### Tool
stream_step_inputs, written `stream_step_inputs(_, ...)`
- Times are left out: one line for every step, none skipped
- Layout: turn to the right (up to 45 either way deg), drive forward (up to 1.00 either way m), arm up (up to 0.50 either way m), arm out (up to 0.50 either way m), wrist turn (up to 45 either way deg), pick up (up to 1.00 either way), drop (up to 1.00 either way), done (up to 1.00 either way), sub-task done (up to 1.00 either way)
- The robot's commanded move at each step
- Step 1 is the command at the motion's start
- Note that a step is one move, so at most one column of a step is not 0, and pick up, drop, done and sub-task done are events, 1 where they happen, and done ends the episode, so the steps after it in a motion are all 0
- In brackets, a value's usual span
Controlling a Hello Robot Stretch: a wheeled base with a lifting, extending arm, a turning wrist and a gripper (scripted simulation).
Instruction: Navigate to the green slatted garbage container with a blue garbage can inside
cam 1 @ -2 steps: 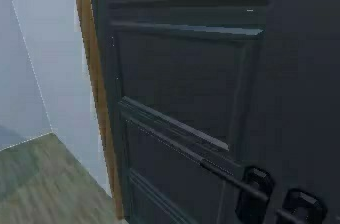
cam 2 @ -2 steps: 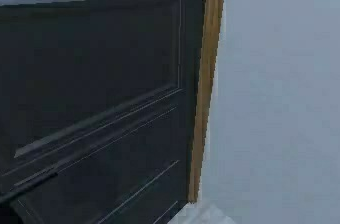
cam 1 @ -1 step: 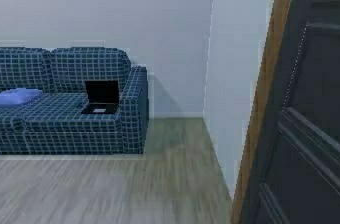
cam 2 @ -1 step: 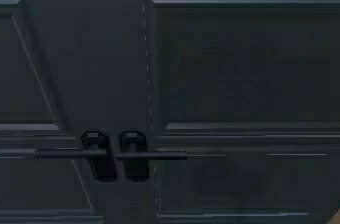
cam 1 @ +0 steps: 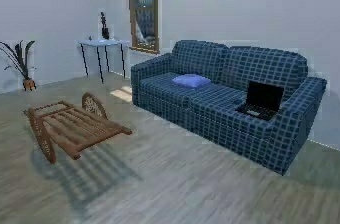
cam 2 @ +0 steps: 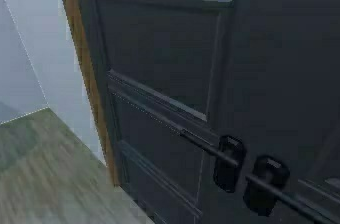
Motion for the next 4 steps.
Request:
stream_step_inputs(-45.0,0.00,0.00,0.00,0.0,0.00,0.00,0.00,0.00)
stream_step_inputs(0.0,0.15,0.00,0.00,0.0,0.00,0.00,0.00,0.00)
stream_step_inputs(-9.0,0.00,0.00,0.00,0.0,0.00,0.00,0.00,0.00)
stream_step_inputs(0.0,1.00,0.00,0.00,0.0,0.00,0.00,0.00,0.00)
